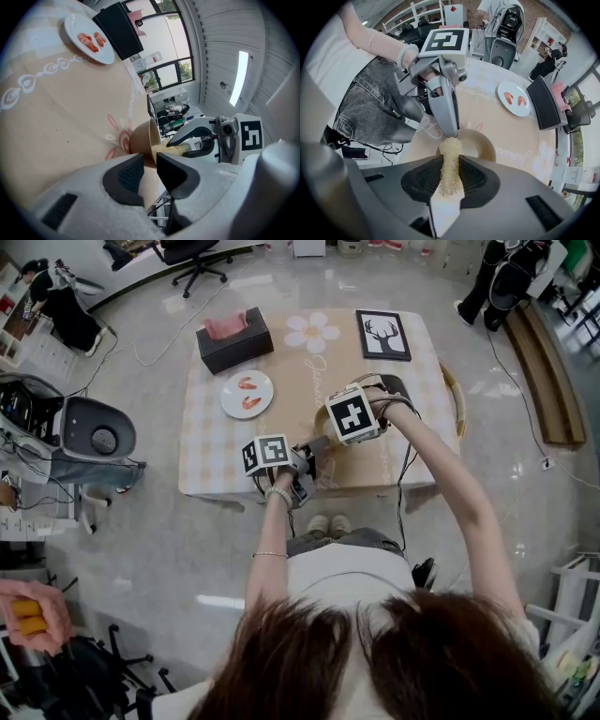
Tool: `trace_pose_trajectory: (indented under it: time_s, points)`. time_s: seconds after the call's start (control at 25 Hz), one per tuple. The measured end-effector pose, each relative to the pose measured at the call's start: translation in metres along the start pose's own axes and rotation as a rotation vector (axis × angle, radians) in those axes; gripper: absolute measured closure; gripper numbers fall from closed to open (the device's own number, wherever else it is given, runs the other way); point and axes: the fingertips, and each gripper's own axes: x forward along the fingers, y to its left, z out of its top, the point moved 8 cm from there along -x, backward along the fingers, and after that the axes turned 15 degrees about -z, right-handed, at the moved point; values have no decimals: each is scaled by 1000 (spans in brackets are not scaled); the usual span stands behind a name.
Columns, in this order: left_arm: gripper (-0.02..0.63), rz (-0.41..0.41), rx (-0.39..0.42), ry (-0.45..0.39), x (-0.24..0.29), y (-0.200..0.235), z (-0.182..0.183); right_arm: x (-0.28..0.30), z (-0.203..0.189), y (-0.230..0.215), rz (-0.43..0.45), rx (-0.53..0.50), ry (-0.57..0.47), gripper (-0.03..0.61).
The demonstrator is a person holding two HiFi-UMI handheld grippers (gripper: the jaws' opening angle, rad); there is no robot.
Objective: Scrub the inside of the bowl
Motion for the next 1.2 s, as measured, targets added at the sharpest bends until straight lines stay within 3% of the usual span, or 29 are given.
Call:
trace_pose_trajectory:
  time_s: [0.88,1.04,1.2]
  points:
    - [522,-32,-1,-51,-10,-2,5,2,0,-7,-28,46,-70,485]
    - [522,-15,28,-67,-17,-5,8,-5,-6,-10,-63,109,-120,485]
    - [522,3,85,-70,-21,-10,9,-13,-21,-13,-110,279,-228,485]
